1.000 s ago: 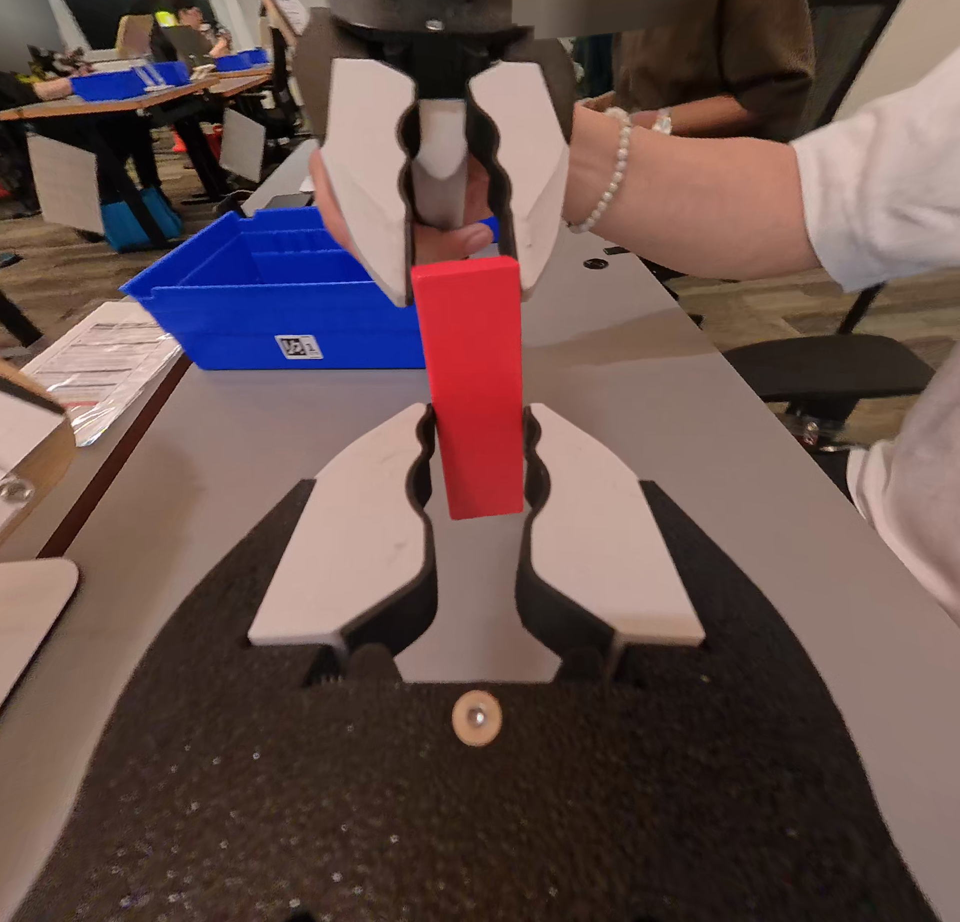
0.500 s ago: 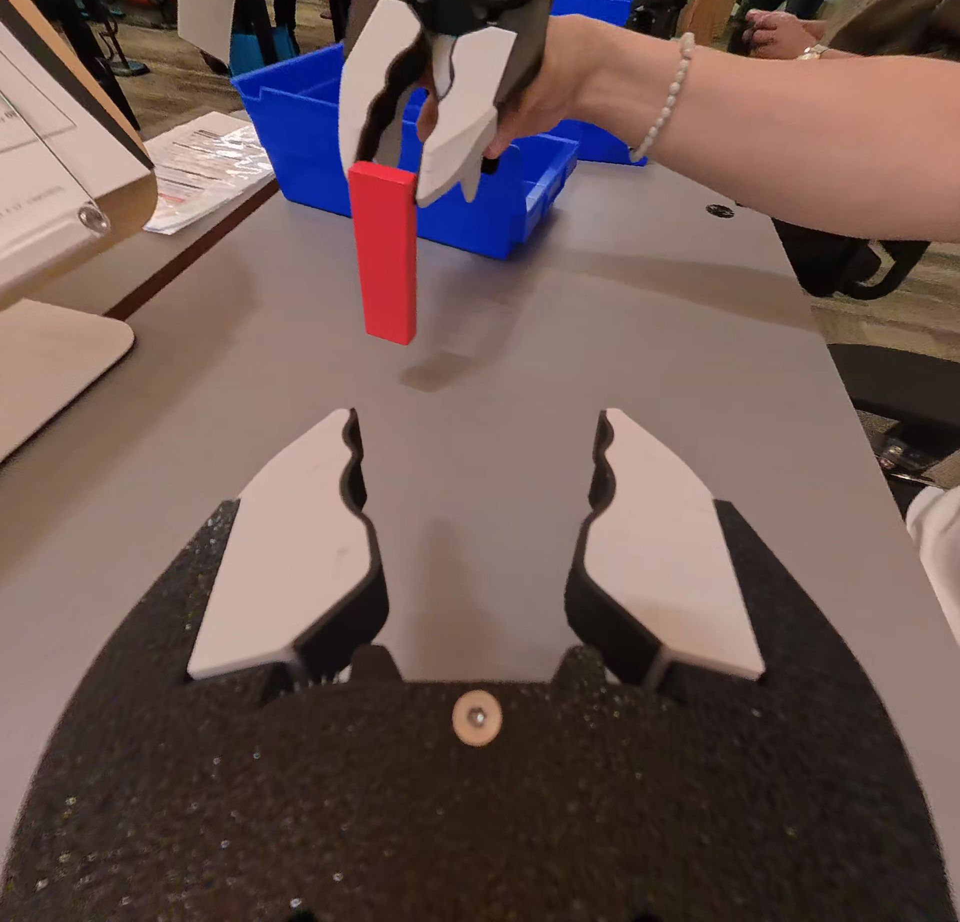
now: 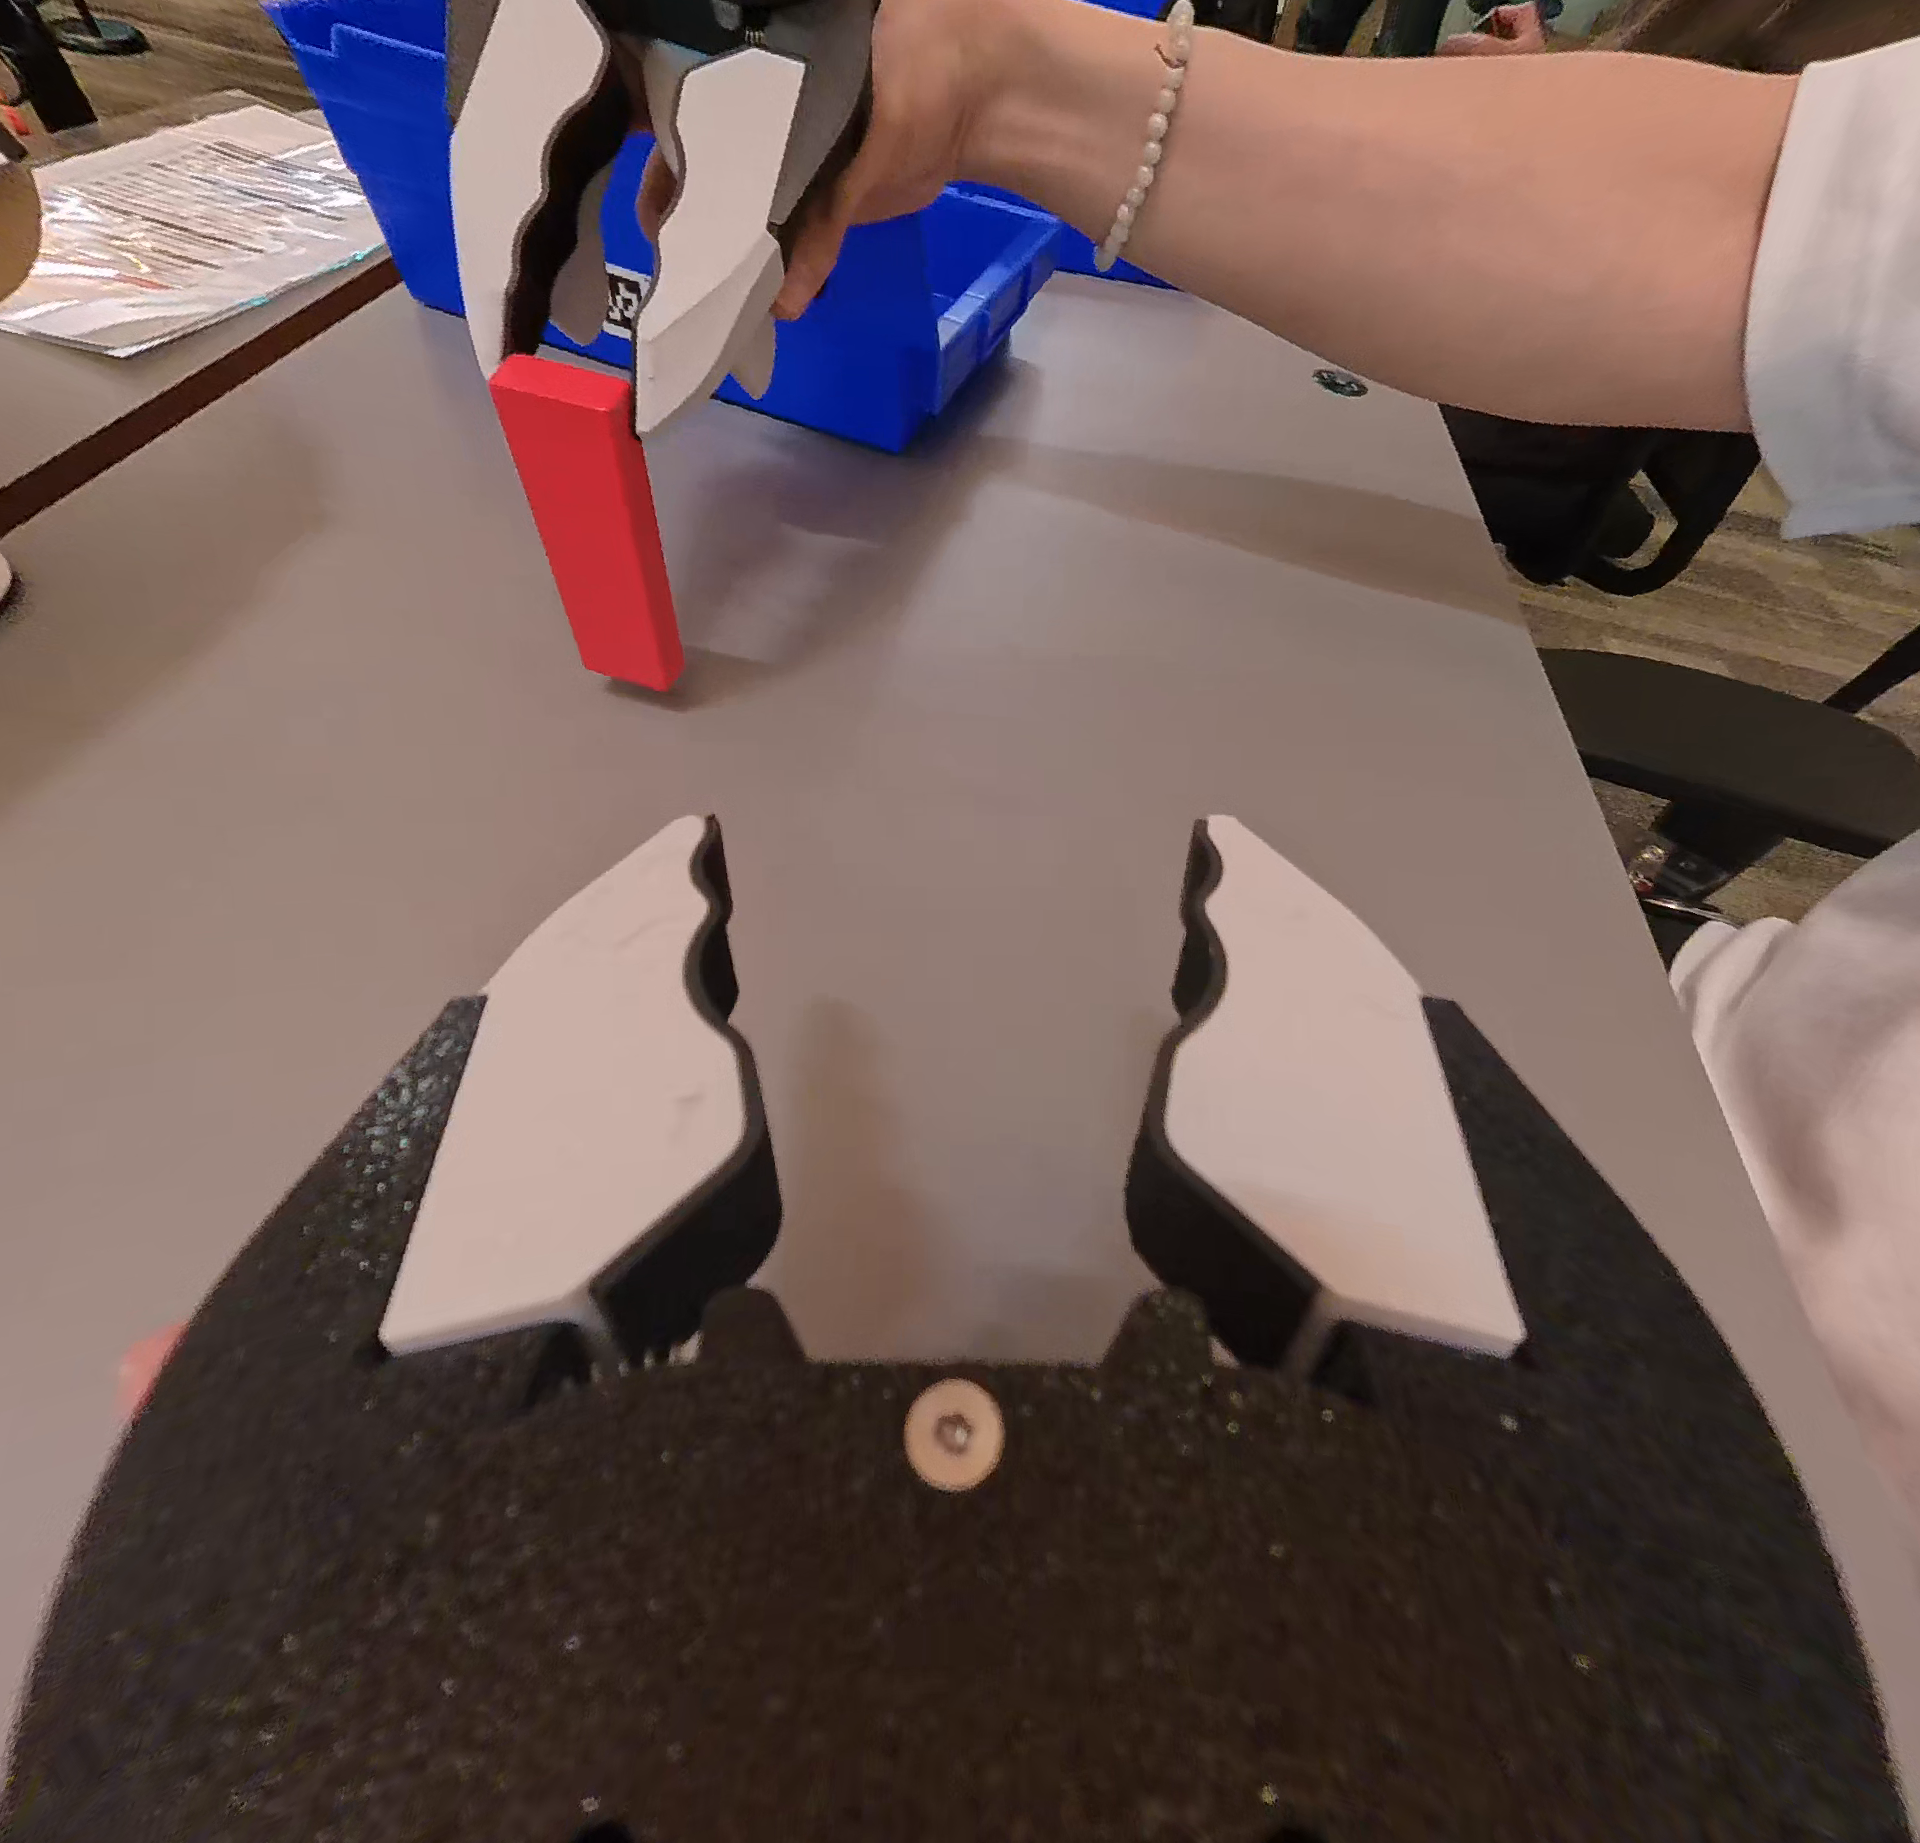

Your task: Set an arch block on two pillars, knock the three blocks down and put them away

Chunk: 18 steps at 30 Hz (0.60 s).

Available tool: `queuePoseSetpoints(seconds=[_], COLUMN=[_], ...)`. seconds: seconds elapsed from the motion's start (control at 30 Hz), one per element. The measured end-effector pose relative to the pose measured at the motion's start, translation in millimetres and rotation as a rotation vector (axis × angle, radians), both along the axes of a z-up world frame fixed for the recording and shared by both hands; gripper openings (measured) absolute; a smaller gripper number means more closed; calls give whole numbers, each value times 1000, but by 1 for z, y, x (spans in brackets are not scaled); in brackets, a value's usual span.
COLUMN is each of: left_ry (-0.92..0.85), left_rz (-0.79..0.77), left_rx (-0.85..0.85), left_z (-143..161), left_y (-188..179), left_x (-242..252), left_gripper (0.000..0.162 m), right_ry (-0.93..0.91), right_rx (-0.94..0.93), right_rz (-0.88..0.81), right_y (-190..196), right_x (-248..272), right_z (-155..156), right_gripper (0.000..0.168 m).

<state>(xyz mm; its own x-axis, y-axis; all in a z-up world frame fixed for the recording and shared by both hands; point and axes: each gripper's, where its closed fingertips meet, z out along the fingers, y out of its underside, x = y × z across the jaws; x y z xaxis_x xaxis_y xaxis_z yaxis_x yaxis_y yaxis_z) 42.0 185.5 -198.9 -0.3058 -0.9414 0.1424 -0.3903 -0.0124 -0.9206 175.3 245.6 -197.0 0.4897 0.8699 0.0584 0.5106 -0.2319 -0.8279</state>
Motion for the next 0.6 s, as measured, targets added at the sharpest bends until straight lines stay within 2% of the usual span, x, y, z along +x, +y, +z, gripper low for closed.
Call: queuePoseSetpoints(seconds=[0.6], left_ry=[2], left_rz=[10], left_rx=[-31], left_z=[-3], left_y=[1], left_x=[-1], left_gripper=[80], right_ry=[3], right_rx=[-10], right_rz=[16], right_y=[1], right_x=[-5], right_z=[-11], right_gripper=[31])
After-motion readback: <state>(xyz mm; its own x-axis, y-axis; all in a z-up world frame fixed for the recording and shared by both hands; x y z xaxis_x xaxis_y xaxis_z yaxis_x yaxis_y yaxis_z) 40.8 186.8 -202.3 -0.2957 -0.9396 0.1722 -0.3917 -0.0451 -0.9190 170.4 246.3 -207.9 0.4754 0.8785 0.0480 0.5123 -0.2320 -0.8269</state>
